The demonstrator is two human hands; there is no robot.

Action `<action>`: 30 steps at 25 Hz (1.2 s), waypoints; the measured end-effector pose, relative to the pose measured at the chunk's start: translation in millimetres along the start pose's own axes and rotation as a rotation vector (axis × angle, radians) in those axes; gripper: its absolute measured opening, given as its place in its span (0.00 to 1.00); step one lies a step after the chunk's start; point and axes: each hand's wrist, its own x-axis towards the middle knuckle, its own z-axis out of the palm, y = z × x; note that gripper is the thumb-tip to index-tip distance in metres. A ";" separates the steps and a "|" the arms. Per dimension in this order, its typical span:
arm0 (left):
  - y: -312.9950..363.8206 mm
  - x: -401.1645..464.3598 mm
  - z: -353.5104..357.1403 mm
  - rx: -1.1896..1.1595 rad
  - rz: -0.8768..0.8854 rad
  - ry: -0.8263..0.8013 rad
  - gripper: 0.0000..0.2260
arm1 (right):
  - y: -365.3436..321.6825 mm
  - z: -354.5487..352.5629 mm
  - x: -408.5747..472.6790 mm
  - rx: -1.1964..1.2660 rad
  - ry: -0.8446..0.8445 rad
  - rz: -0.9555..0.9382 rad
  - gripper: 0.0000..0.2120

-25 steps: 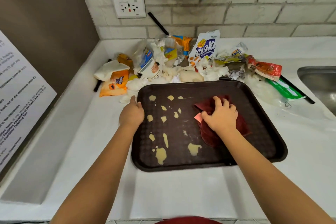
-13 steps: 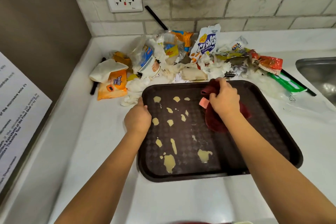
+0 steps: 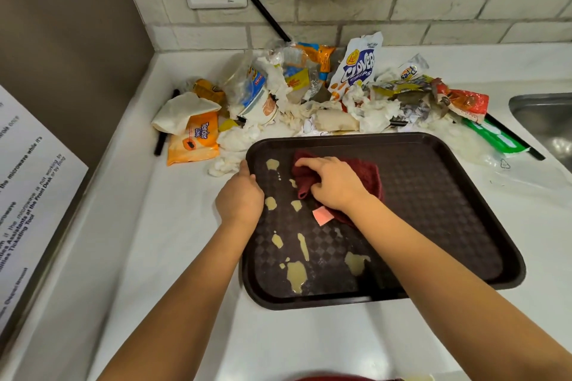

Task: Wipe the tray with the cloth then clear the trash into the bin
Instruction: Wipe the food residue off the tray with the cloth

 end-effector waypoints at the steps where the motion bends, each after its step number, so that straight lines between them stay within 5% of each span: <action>1: 0.0 -0.7 -0.4 0.000 0.000 0.000 0.21 | 5.9 -1.8 -5.6 0.013 -0.004 -0.025 0.29; 4: -0.1 -2.7 -1.9 -0.004 0.012 0.004 0.20 | 37.5 -10.1 -21.9 0.002 0.096 0.064 0.28; 9: -0.4 -2.6 -1.9 -0.009 0.014 0.005 0.20 | 69.5 -14.7 -16.5 -0.016 0.226 0.488 0.30; 21: -0.5 0.3 -3.9 -0.005 -0.006 -0.002 0.20 | 3.5 -7.7 -27.6 0.114 -0.094 -0.071 0.26; 27: -0.9 -1.3 -6.1 0.003 0.005 -0.013 0.20 | 51.9 -12.9 -44.9 0.024 0.120 0.153 0.30; 30: -0.4 -1.1 -5.6 0.002 0.010 -0.018 0.20 | 42.5 -10.6 -29.7 -0.002 0.070 0.324 0.30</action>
